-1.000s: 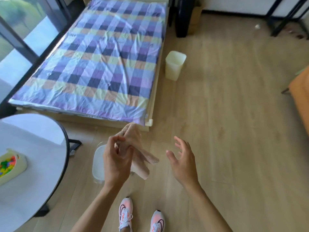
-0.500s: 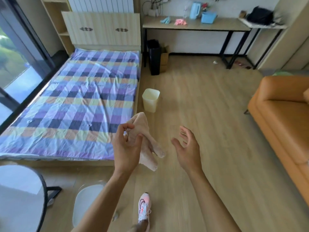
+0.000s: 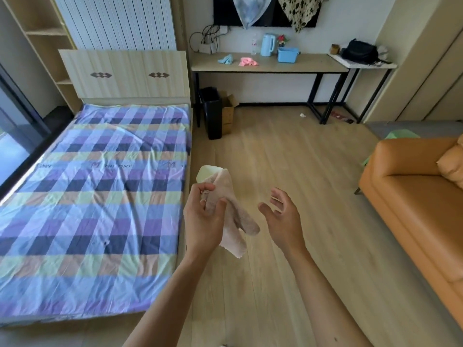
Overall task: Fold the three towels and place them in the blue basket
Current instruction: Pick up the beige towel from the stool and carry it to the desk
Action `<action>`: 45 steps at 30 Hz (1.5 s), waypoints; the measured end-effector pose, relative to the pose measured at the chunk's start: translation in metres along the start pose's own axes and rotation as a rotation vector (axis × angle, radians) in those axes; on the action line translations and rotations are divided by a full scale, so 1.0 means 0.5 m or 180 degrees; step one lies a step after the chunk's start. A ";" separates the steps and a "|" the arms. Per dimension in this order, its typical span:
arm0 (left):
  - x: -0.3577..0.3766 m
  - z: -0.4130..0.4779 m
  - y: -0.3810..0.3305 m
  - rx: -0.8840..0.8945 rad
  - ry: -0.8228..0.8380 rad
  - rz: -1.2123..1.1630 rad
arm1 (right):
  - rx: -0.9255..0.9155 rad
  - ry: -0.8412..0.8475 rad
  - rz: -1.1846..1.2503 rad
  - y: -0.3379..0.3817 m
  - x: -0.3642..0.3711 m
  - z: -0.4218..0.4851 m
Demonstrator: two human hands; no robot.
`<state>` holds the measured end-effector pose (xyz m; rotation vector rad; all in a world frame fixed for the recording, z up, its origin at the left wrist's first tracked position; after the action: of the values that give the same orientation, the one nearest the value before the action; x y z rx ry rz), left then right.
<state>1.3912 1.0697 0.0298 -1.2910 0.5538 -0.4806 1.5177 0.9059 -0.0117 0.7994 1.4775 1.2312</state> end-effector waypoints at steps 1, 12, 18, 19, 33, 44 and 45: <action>0.013 0.032 0.000 0.0007 -0.0008 0.0041 | 0.0006 -0.0013 0.0022 0.004 0.002 0.032; 0.254 0.382 0.026 0.0175 -0.0137 0.0289 | -0.0167 0.0091 0.0114 0.003 -0.005 0.481; 0.413 0.561 0.011 0.0228 -0.0305 0.0299 | -0.0396 0.0293 0.0055 0.024 -0.032 0.745; 0.441 0.592 0.008 0.0225 -0.0317 0.0302 | -0.0441 0.0336 0.0044 0.029 -0.037 0.788; 0.810 1.064 0.068 0.0289 -0.0093 0.0318 | -0.0412 0.0294 -0.0080 -0.008 -0.068 1.373; 1.047 1.505 0.121 0.0188 -0.0004 0.0192 | -0.0276 0.0190 -0.0053 -0.008 -0.037 1.868; 1.069 1.541 0.123 0.0198 0.0005 0.0210 | -0.0286 0.0188 -0.0041 -0.006 -0.036 1.910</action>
<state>2.2928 1.3342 0.0487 -1.2094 0.5769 -0.4407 2.4362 1.1658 0.0197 0.6976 1.4617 1.3118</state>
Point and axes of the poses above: each hand's wrist, its own z-axis towards the middle knuckle, its own x-axis out of the palm, y = z × x, the point moved 6 cm from there along z, towards the middle knuckle, and after that the axes turned 1 degree about -y, right-handed, at the moved point
